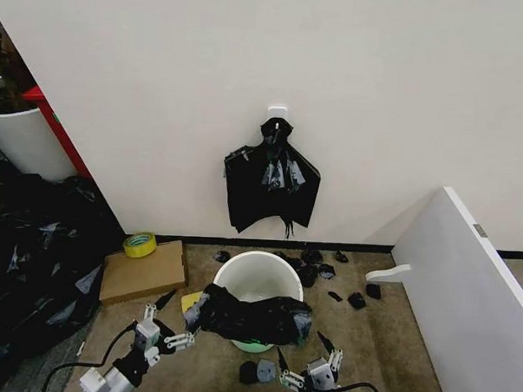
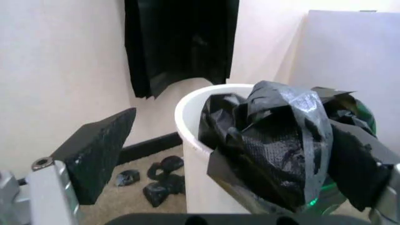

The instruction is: Place the garbage bag over the trash bin.

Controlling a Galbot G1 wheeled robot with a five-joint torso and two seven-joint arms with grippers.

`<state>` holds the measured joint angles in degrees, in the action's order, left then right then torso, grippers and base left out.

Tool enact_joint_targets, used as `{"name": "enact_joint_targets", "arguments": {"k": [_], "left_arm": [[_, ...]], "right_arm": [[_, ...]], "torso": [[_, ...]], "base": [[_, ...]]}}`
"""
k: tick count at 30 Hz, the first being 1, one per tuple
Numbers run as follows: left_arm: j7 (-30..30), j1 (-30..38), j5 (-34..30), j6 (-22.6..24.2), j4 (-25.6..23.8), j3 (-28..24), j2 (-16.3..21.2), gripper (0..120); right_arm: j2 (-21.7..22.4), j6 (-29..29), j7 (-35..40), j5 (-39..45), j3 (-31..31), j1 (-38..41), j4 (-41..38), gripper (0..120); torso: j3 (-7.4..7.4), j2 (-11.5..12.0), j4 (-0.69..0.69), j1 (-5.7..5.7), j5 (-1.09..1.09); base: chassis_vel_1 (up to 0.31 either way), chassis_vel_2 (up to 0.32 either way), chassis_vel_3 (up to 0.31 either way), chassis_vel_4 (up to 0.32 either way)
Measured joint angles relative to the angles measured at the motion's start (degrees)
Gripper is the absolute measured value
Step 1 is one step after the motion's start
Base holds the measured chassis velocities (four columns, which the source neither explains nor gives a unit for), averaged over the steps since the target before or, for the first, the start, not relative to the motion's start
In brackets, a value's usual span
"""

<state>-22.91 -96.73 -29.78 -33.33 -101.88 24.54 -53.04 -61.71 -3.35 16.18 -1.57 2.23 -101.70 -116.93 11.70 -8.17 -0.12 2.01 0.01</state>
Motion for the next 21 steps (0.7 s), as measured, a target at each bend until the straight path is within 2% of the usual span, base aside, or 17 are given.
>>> {"name": "enact_joint_targets", "arguments": {"k": [4,8,10,12,15,16,17,21], "left_arm": [[-1.63,1.97,-1.48,-3.92,4.19,-0.38,-0.11,100],[-2.54,3.36,-1.72,-6.76,6.91,-0.68,-0.12,100],[-4.82,4.52,-3.06,-9.0,8.45,-0.91,-0.13,100],[-10.08,5.94,-7.22,-10.77,9.94,-1.35,-0.29,100],[-23.93,8.38,-19.12,-10.93,11.95,-2.0,-0.91,100],[-23.93,8.38,-19.12,-10.93,11.95,-2.0,-0.91,100],[-27.91,8.72,-22.55,-9.71,12.08,-2.04,-0.97,100],[-34.99,9.1,-29.63,-4.32,11.86,-2.34,-0.17,100]], "right_arm": [[-0.01,-0.51,-0.01,0.47,-0.01,0.2,0.05,100],[-0.03,-1.43,-0.33,1.79,-0.03,0.57,-0.01,100],[-0.09,-2.39,-0.8,3.2,-0.19,1.06,-0.27,100],[-0.1,-2.91,-1.22,5.0,-0.7,1.88,-0.58,100],[-0.15,-2.89,-1.41,6.4,-1.29,3.35,-0.75,100],[-0.15,-2.89,-1.41,6.4,-1.29,3.35,-0.75,100],[-0.17,-2.64,-1.4,6.74,-1.55,3.98,-0.7,100],[-0.14,-2.01,-1.34,7.35,-1.72,5.01,-0.23,100]], "torso": [[0.0,0.0,-0.07,0.0,-0.01],[0.0,0.0,-0.05,0.0,0.02],[0.0,0.0,-0.03,0.0,0.07],[0.0,0.0,-0.03,0.0,0.06],[0.0,0.0,-0.06,0.01,0.06],[0.0,0.0,-0.06,0.01,0.06],[0.0,0.0,-0.06,0.01,0.06],[0.0,0.0,-0.01,0.01,0.07]], "base": [[0.0,0.0,0.0,0.0],[0.0,0.0,0.0,0.0],[0.0,0.0,0.0,0.0],[0.0,0.0,0.0,0.0],[0.0,0.0,0.0,0.0],[0.0,0.0,0.0,0.0],[0.0,0.0,0.0,0.0],[0.0,0.0,0.0,0.0]]}}
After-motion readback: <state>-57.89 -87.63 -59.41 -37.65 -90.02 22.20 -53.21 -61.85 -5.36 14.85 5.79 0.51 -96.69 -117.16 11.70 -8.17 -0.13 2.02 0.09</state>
